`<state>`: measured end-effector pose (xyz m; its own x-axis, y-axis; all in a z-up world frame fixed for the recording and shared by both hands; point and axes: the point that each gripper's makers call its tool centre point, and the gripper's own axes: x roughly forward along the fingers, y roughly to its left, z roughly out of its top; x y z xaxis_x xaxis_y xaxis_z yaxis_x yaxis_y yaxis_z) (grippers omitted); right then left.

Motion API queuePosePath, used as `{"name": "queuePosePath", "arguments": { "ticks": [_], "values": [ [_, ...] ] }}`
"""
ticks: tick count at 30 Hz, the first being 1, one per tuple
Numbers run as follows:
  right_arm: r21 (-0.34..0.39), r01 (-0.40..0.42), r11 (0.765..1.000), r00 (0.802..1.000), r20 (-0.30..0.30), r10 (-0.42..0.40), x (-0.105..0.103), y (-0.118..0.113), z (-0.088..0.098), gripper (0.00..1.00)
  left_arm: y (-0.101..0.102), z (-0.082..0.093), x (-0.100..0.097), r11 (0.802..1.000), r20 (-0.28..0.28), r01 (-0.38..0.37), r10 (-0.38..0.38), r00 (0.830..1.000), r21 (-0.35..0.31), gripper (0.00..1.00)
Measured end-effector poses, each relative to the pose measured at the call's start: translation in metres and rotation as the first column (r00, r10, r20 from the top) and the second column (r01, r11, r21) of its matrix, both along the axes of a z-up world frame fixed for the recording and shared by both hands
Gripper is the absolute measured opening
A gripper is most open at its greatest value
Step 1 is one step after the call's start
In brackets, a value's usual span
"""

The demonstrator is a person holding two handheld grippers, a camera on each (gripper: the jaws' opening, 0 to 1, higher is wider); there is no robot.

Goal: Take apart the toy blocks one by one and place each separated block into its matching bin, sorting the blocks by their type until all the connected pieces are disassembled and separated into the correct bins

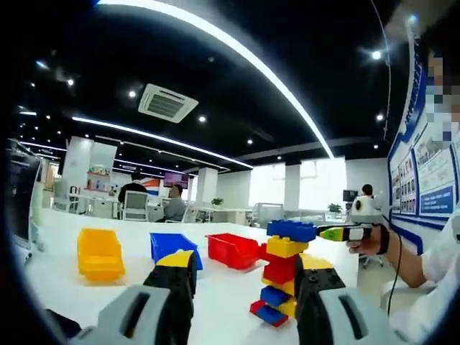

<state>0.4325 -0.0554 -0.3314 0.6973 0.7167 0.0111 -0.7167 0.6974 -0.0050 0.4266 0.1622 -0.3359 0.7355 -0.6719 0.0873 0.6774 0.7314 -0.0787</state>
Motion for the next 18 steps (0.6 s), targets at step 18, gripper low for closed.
{"name": "queuePosePath", "arguments": {
  "ticks": [18],
  "values": [
    [-0.011, -0.184, 0.983, 0.982, 0.036, 0.184, -0.028, 0.059, 0.030, 0.39, -0.084, -0.035, 0.021, 0.983, -0.064, 0.182, -0.180, 0.982, 0.016, 0.64]
  ]
}}
